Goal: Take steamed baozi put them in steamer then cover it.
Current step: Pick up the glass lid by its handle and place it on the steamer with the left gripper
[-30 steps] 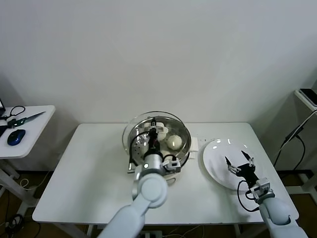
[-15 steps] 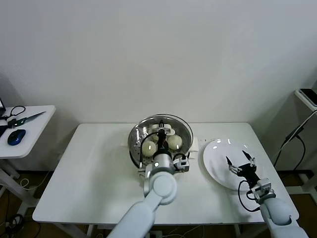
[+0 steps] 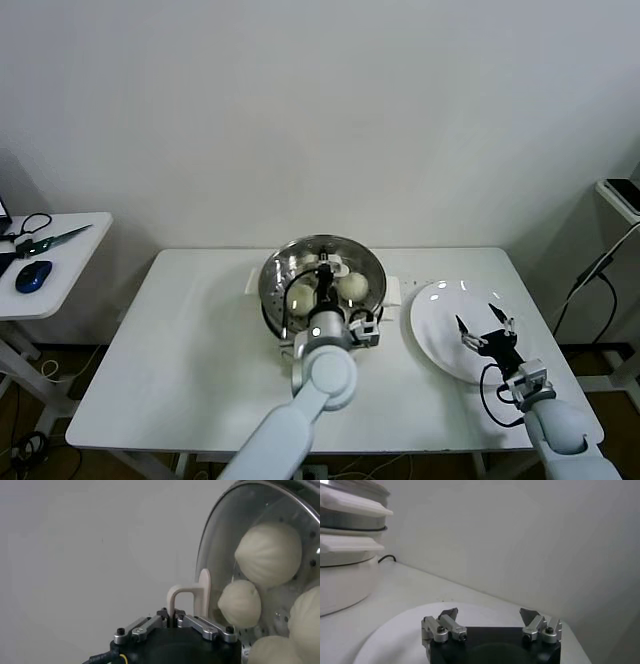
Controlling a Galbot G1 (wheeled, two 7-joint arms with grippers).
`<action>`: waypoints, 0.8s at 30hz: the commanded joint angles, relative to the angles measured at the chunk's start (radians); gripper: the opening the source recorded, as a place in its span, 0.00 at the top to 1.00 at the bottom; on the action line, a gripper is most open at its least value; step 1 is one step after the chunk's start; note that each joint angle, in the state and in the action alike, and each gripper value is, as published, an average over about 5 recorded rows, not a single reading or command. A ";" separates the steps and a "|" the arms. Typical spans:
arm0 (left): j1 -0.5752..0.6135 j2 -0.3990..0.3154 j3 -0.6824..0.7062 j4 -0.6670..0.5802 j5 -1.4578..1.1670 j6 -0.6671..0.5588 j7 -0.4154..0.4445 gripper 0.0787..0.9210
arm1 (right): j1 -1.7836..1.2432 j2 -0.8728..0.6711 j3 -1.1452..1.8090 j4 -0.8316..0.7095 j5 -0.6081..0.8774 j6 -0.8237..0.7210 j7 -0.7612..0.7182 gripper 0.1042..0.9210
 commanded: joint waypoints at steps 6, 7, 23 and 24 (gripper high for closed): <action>-0.010 0.000 0.006 0.025 0.001 0.049 -0.002 0.92 | -0.004 0.003 0.009 0.000 -0.002 0.004 -0.005 0.12; -0.011 0.000 0.008 0.025 -0.001 0.049 -0.002 0.92 | -0.004 0.003 0.010 0.000 -0.003 0.004 -0.005 0.12; -0.006 0.014 0.007 0.020 -0.028 0.049 0.003 0.92 | -0.006 0.012 0.015 0.001 -0.012 0.007 -0.010 0.12; -0.006 0.015 0.007 0.013 -0.029 0.049 0.006 0.92 | -0.006 0.012 0.015 0.001 -0.013 0.006 -0.010 0.12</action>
